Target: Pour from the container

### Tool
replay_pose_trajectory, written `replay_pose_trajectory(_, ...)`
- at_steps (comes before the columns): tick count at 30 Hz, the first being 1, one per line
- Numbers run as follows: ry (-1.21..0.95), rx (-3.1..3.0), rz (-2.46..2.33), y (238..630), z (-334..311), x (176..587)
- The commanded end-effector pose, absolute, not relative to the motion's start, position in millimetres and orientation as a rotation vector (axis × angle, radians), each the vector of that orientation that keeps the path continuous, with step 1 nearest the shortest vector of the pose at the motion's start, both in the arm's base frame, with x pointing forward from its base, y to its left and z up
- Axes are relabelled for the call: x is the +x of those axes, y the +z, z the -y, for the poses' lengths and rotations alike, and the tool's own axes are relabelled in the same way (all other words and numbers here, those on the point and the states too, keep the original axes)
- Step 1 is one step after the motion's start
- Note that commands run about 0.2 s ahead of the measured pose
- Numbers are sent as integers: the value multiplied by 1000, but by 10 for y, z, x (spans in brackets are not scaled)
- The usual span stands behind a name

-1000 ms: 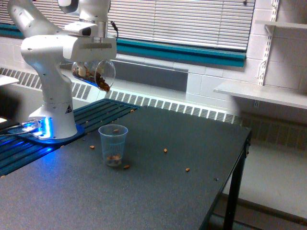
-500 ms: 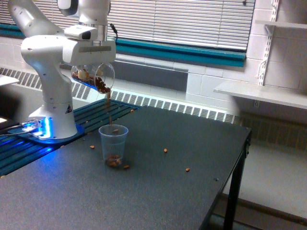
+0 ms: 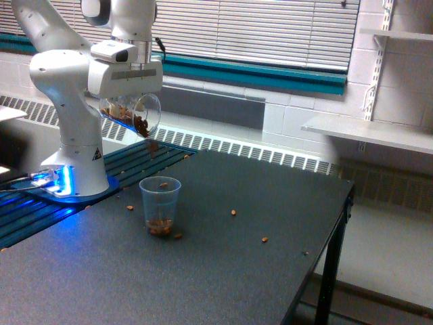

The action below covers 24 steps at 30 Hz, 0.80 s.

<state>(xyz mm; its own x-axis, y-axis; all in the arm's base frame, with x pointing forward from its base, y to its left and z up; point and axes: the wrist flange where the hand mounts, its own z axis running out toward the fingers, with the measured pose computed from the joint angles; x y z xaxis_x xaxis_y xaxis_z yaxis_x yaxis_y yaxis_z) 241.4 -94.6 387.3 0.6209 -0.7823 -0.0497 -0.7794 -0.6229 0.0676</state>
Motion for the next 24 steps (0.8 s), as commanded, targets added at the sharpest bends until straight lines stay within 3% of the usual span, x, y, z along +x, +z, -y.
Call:
replay_pose_trajectory(1,-146,2806,1306,3800,943,2438)
replay_pose_trajectory(24,-229,2814,1273,3717,936,2569)
